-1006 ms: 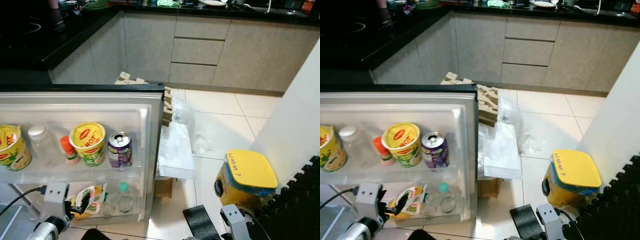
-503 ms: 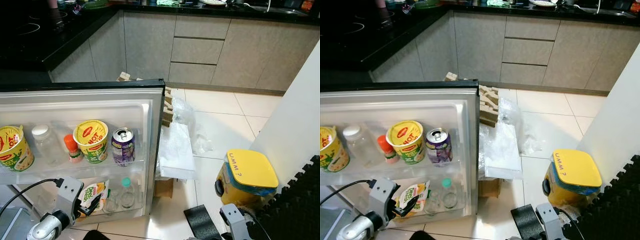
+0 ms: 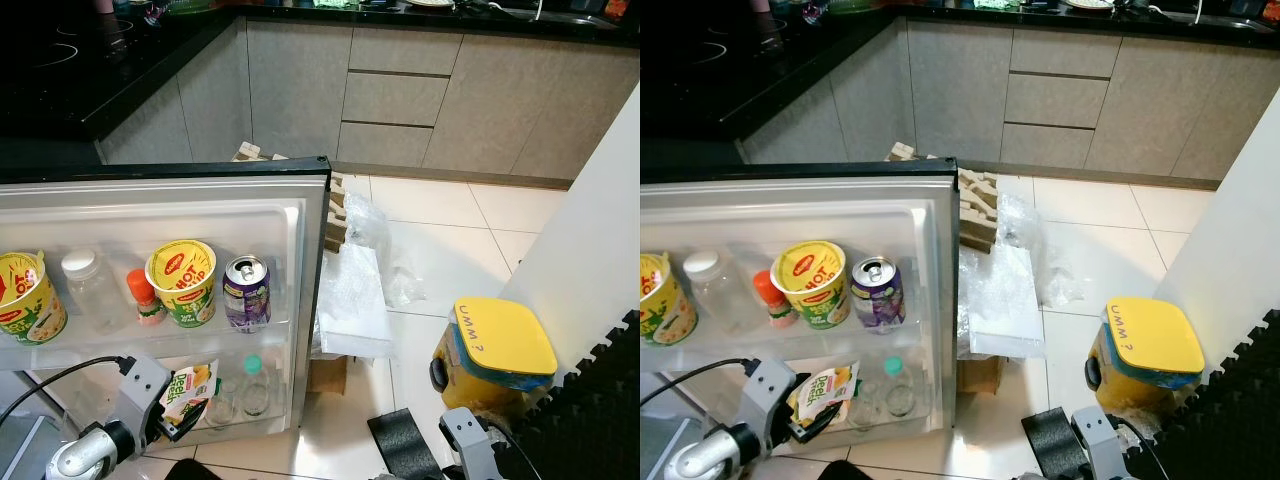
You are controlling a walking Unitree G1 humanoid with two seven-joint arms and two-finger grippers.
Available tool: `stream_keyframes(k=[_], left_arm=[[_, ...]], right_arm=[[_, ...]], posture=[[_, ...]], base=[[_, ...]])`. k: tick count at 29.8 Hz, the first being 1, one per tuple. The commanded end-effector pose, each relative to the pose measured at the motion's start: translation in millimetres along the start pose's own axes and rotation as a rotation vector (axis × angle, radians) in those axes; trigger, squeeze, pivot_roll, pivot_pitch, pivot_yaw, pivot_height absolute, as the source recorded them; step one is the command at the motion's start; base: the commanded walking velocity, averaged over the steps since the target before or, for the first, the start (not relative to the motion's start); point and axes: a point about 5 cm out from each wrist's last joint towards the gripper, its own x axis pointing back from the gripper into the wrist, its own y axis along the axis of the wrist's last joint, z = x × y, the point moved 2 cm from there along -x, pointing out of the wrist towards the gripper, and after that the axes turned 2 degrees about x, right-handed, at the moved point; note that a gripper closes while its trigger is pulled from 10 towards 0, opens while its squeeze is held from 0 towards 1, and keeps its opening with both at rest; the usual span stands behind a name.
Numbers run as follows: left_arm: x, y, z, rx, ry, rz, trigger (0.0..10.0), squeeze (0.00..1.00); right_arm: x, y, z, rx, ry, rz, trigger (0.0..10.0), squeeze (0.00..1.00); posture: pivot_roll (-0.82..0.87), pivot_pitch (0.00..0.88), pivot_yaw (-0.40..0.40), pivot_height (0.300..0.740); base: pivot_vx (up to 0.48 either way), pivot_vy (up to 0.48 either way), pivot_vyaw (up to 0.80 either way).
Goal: Restocking fridge
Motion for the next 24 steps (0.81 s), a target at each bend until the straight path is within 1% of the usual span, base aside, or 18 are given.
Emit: stream_keyframes(k=[1,2,4,5,8,11,14,17,22,23,24], left_arm=[[1.1,2,0.8,-0.097,-0.053,0.042,10.0,0.0],[2.5,-2,1.0,-0.143,-0.073,0.086,10.0,0.0],[3.3,-5,0.5,-0.211,-0.104,0.143,10.0,0.0],[3.3,-5,0.5,-0.211,-0.104,0.143,10.0,0.0],[1.3,-7,-3.0,-0.251,-0.14,0.169,10.0,0.0],[0.8,-7,-3.4,-0.266,-0.147,0.175,10.0,0.0],[-4.0,-7,-6.7,-0.314,-0.156,0.194,10.0,0.0],[-7.7,-8,-10.4,-0.357,-0.158,0.206,10.0,0.0],[-8.8,-9,-11.6,-0.374,-0.158,0.211,10.0,0.0],[-12.2,-12,-13.0,-0.419,-0.127,0.236,10.0,0.0],[-12.2,-12,-13.0,-0.419,-0.127,0.236,10.0,0.0]], right_arm=[[1.9,-2,-3.1,-0.007,-0.011,0.006,10.0,0.0],[1.8,-3,-2.7,-0.007,-0.01,0.006,10.0,0.0],[1.5,-3,-1.9,-0.009,-0.008,0.007,10.0,0.0],[1.5,-3,-1.9,-0.009,-0.008,0.007,10.0,0.0],[1.2,-4,-0.7,-0.012,-0.007,0.008,10.0,0.0],[1.0,-5,-0.4,-0.012,-0.007,0.008,10.0,0.0],[1.4,-6,-0.3,-0.014,-0.008,0.011,10.0,0.0],[1.3,-6,-0.3,-0.016,-0.009,0.009,10.0,0.0],[1.3,-6,-0.4,-0.017,-0.01,0.007,10.0,0.0],[1.1,-5,-0.2,-0.017,-0.009,0.005,10.0,0.0],[1.1,-5,-0.2,-0.017,-0.009,0.005,10.0,0.0]], posture=[[-0.06,0.011,-0.038,0.65],[-0.06,0.018,-0.037,0.65],[-0.06,0.019,-0.034,0.65],[-0.06,0.019,-0.034,0.65],[-0.06,0.019,-0.034,0.65],[-0.06,0.022,-0.031,0.65],[-0.06,0.023,-0.029,0.65],[-0.07,0.022,-0.027,0.65],[-0.07,0.022,-0.027,0.65],[-0.06,0.023,-0.027,0.65],[-0.06,0.023,-0.027,0.65]], base=[[0.0,0.0,0.0],[0.0,0.0,0.0],[0.0,0.0,0.0],[0.0,0.0,0.0],[0.0,0.0,0.0],[0.0,0.0,0.0],[0.0,0.0,0.0],[0.0,0.0,0.0],[0.0,0.0,0.0],[0.0,0.0,0.0],[0.0,0.0,0.0]])
